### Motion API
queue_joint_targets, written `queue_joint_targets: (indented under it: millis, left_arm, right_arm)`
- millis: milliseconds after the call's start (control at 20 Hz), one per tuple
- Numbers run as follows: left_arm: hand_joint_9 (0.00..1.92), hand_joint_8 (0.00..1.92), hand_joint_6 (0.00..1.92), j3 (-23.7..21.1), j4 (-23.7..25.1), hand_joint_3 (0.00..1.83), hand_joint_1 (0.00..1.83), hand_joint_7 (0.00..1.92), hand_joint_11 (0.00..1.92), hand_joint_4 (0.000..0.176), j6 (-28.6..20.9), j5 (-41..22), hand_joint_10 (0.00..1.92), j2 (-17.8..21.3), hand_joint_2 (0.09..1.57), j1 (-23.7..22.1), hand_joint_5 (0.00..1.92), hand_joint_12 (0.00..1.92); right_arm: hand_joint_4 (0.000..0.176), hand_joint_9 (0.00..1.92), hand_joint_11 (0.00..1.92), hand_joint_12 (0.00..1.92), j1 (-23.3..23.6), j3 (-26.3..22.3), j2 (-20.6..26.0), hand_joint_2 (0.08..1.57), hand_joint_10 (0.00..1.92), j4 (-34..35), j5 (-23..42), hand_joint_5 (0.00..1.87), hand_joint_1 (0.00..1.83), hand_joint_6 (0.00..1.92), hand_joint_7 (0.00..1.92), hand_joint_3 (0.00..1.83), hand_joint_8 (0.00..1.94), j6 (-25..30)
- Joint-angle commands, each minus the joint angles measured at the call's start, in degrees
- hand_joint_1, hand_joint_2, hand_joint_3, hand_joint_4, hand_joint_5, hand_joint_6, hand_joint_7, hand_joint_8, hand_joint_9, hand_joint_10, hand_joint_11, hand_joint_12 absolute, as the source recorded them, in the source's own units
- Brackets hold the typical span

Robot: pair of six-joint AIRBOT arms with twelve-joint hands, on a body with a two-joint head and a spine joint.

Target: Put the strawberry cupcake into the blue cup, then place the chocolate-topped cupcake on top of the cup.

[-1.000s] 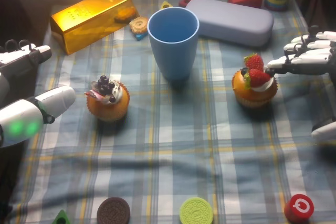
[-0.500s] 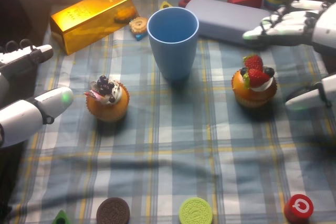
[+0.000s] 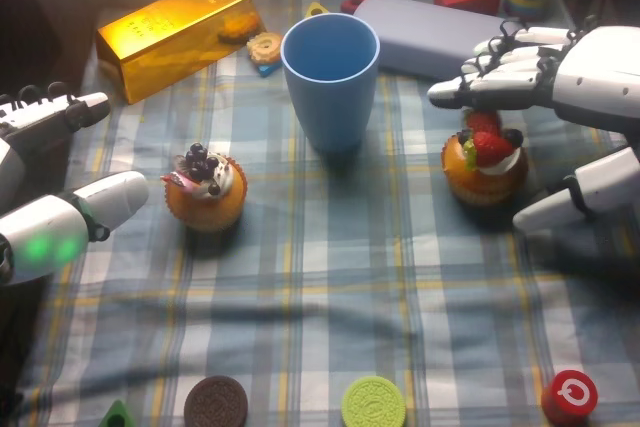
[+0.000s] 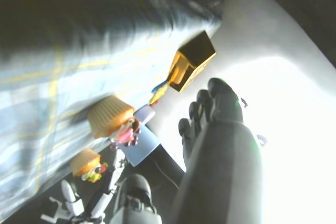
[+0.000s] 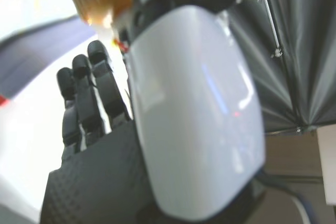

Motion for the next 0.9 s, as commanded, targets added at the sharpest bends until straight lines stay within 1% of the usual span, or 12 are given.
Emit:
queue_joint_targets:
  millis: [0,150,250,350,400,450,500,550,600,750,800,850]
  left_arm:
    - [0.22,0.01,0.01,0.3,1.6,0.00,0.29,0.31,0.02,0.071,-0.2,-6.6,0.01,0.1,1.10,-0.3,0.41,0.37]
    - [0.19,0.00,0.00,0.2,1.5,0.00,0.25,0.29,0.01,0.091,-0.2,-6.6,0.00,0.1,1.10,-0.3,0.39,0.39]
    - [0.19,0.00,0.00,0.2,1.5,0.00,0.23,0.29,0.01,0.110,-0.2,-6.6,0.00,0.1,1.09,-0.3,0.38,0.39]
    - [0.18,0.00,0.00,0.2,1.5,0.00,0.27,0.29,0.00,0.077,-0.2,-6.6,0.00,0.1,1.10,-0.3,0.38,0.36]
    - [0.18,0.00,0.00,0.2,1.4,0.00,0.26,0.29,0.00,0.086,-0.2,-6.5,0.00,0.0,1.10,-0.3,0.39,0.35]
    - [0.19,0.00,0.00,0.2,1.4,0.00,0.26,0.30,0.00,0.084,-0.2,-6.5,0.00,0.0,1.10,-0.3,0.38,0.36]
    - [0.19,0.00,0.00,0.2,1.4,0.00,0.26,0.30,0.00,0.090,-0.2,-6.5,0.00,0.0,1.10,-0.3,0.38,0.36]
    - [0.18,0.00,0.00,0.2,1.4,0.01,0.25,0.29,0.00,0.079,-0.2,-6.5,0.00,0.1,1.13,-0.3,0.37,0.34]
    - [0.19,0.00,0.00,0.2,1.4,0.00,0.25,0.29,0.00,0.091,-0.2,-6.5,0.00,0.1,1.13,-0.3,0.38,0.33]
    - [0.21,0.01,0.01,0.3,1.4,0.00,0.26,0.30,0.01,0.088,-0.2,-6.4,0.01,0.1,1.13,-0.3,0.40,0.28]
    - [0.21,0.00,0.00,0.4,1.4,0.00,0.25,0.30,0.02,0.090,-0.2,-6.4,0.01,0.0,1.13,-0.3,0.40,0.29]
    - [0.21,0.00,0.00,0.4,1.4,0.00,0.24,0.30,0.02,0.105,-0.2,-6.5,0.01,-0.1,1.13,-0.3,0.40,0.29]
  right_arm:
    - [0.086,0.28,0.00,0.31,0.8,0.1,0.0,0.91,0.00,1.7,4.8,0.25,0.66,0.00,0.41,0.00,0.00,0.5]
    - [0.000,0.43,0.00,0.84,0.8,0.2,-0.1,1.01,0.01,1.5,4.7,0.37,0.81,0.00,0.53,0.00,0.01,0.5]
    - [0.000,0.59,0.00,1.18,0.8,0.3,-0.1,1.03,0.03,1.5,4.7,0.58,0.86,0.01,0.70,0.00,0.01,0.5]
    - [0.000,0.76,0.19,1.34,0.8,0.3,-0.1,1.04,0.07,1.5,4.7,0.75,0.89,0.02,0.83,0.00,0.02,0.5]
    - [0.000,0.86,0.29,1.38,0.9,0.3,-0.1,1.07,0.11,1.5,4.7,0.87,0.98,0.03,0.92,0.00,0.03,0.5]
    - [0.000,0.91,0.42,1.24,1.0,0.3,-0.1,1.11,0.15,1.5,4.7,0.99,1.10,0.73,1.00,0.00,0.04,0.5]
    - [0.000,0.93,0.45,1.23,1.2,0.3,-0.1,1.12,0.17,1.5,4.7,0.96,1.10,0.95,1.04,0.00,0.05,0.5]
    - [0.004,0.97,0.52,1.21,1.4,0.3,-0.1,1.11,0.20,1.3,4.7,0.96,1.18,0.96,0.97,0.03,0.88,0.5]
    - [0.000,0.91,0.50,1.38,1.9,0.3,0.0,1.13,0.54,1.1,4.8,0.92,1.22,0.93,0.97,0.01,1.14,0.5]
    - [0.000,0.91,0.58,1.40,3.2,0.1,0.1,1.12,0.76,0.0,4.8,0.95,1.24,0.86,1.00,0.00,1.14,0.9]
    - [0.000,0.78,0.56,1.64,4.3,0.1,0.1,1.12,1.22,-0.8,4.8,0.97,1.11,0.95,0.84,0.00,1.18,1.7]
    - [0.082,0.71,0.58,1.71,4.9,0.2,0.2,1.12,1.45,-1.2,4.8,0.96,1.05,0.99,0.78,0.00,1.25,2.3]
